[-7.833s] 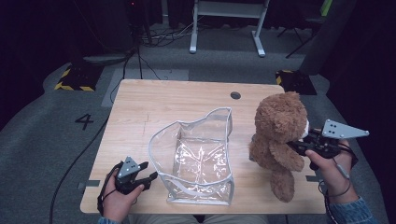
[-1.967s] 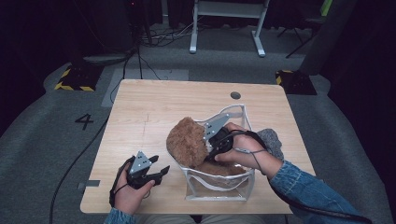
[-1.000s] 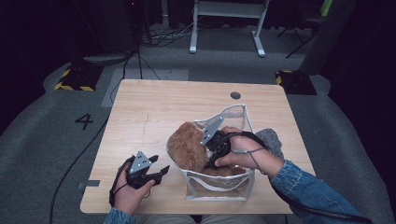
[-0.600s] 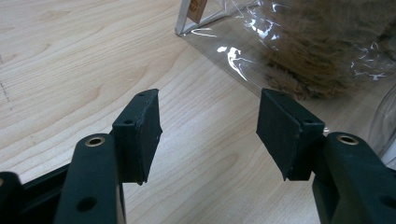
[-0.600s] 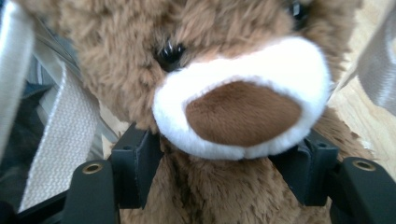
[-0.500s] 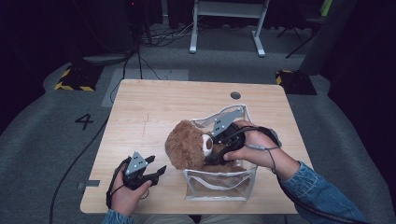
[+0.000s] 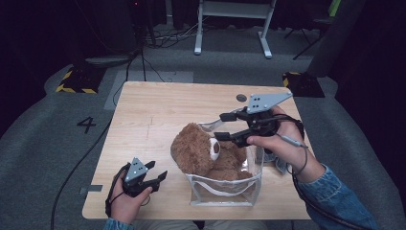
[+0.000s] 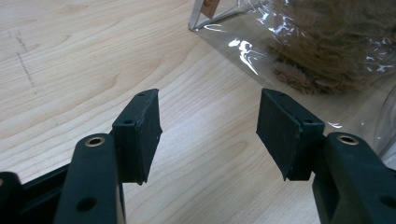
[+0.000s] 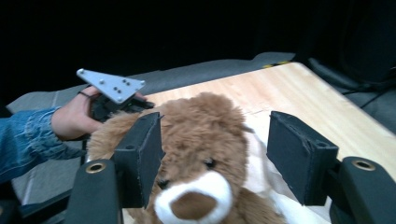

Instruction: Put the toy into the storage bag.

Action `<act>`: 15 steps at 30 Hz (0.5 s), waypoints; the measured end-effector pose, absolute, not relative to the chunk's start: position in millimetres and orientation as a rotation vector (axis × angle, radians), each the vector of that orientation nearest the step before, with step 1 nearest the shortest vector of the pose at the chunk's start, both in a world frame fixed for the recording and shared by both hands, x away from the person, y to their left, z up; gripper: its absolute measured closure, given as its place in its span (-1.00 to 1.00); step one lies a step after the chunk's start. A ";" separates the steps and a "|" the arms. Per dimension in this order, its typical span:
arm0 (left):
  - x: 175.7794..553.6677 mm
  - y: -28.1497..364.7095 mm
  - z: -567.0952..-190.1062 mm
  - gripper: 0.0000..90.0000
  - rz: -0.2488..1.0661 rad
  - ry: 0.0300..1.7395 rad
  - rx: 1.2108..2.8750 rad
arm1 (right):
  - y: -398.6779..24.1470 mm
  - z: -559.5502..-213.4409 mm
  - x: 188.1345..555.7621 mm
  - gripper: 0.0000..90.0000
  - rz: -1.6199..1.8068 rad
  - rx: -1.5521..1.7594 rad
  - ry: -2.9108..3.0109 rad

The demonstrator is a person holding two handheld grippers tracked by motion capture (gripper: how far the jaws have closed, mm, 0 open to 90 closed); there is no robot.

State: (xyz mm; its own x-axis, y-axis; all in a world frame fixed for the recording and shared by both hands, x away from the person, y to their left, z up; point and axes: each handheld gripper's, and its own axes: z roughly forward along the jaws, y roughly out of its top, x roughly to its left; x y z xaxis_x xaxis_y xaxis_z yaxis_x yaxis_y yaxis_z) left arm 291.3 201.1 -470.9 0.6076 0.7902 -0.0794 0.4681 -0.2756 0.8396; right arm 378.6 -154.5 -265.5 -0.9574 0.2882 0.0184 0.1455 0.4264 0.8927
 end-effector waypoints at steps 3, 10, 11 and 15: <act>291.0 205.4 -470.4 -0.15 0.466 1.015 1.923 | -172.3 -259.3 378.5 -0.19 1.596 0.442 2.457; 288.7 212.8 -470.9 -0.14 0.467 1.035 1.932 | -222.2 -258.8 380.2 -0.20 1.593 0.593 2.358; 288.0 213.9 -470.7 -0.14 0.476 1.043 1.934 | -228.9 -259.7 380.3 -0.20 1.591 0.607 2.349; 287.0 219.3 -470.9 -0.15 0.465 1.061 1.936 | -264.9 -264.0 382.5 -0.21 1.531 0.701 2.293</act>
State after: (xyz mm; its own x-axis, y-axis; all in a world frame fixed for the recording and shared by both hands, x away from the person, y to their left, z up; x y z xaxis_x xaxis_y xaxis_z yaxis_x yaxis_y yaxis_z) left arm 287.0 219.3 -470.9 0.5696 0.8185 -0.0749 0.4993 -0.2722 0.8226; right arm 382.5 -264.9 -264.0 -0.8375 0.5459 0.0242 0.2315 0.3143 0.9207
